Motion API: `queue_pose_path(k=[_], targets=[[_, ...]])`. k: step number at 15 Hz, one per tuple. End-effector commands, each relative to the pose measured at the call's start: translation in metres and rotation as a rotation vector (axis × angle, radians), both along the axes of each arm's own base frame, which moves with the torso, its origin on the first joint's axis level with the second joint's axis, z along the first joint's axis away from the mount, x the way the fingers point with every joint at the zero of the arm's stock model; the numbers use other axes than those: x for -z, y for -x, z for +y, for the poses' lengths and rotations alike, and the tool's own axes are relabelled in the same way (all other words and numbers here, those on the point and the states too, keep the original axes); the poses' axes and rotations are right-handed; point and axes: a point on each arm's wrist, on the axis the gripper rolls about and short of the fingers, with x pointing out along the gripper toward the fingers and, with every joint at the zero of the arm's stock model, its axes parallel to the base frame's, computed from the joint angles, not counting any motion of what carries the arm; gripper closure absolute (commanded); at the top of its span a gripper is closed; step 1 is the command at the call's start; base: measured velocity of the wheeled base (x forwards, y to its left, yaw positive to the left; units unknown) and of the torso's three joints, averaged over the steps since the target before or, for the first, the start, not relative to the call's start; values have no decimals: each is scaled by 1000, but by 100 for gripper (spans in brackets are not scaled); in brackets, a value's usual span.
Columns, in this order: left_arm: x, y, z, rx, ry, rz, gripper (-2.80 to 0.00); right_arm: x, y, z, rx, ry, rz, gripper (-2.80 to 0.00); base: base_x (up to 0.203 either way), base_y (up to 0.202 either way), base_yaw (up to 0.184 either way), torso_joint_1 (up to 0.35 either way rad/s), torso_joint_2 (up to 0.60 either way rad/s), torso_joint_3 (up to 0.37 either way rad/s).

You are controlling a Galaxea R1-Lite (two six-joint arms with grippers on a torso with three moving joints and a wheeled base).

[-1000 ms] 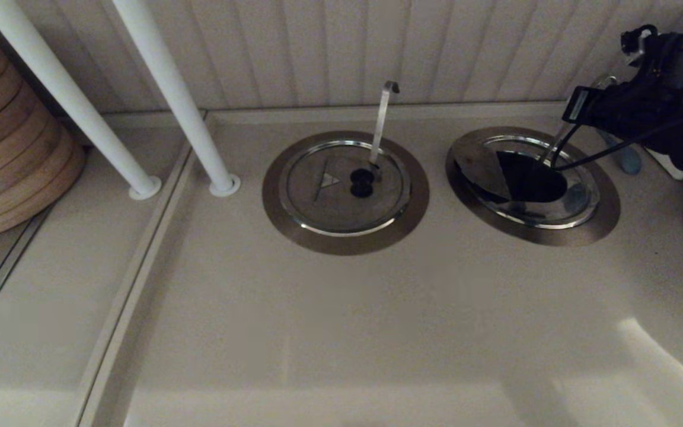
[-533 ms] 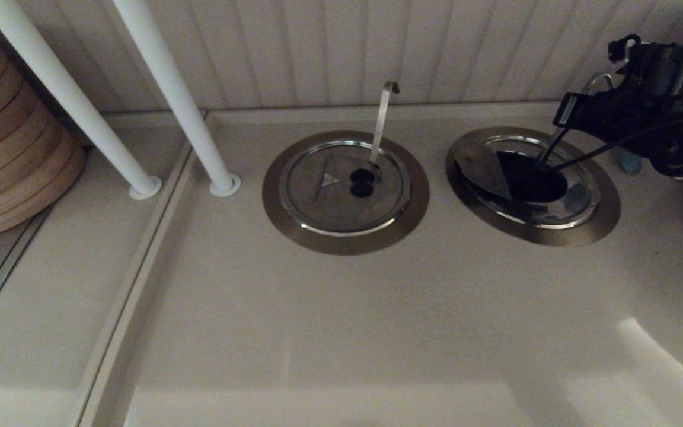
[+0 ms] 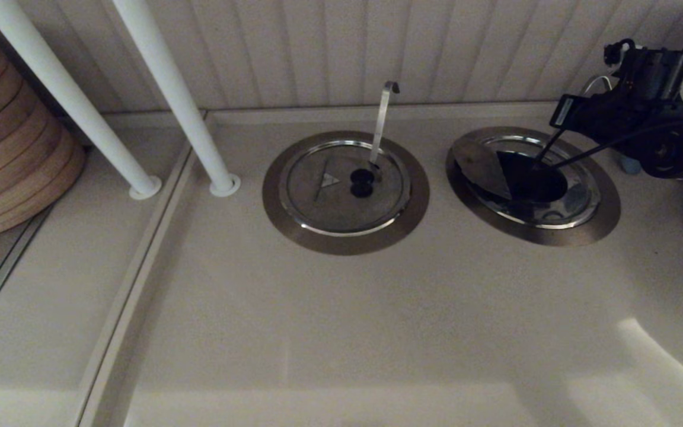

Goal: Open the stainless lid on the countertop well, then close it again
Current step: Stir with a spoon

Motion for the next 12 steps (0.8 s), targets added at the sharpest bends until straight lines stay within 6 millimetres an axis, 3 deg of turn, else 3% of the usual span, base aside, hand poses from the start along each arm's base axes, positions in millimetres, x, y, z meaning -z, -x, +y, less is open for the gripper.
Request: queue_pose_path(k=[1,11,12], targets=[[0,0,0,0,0,-1,0,1,-1,0,0,-1,1,0,0,0,0,0,0,0],[0,0,0,0,0,0,0,-1,1,-1,32,3,-3,0,0,0,0,0,0,0],[0,0,0,0,0,0,0,0,1,-1,32,3,-3,-41,0,0,0,0,0,0]])
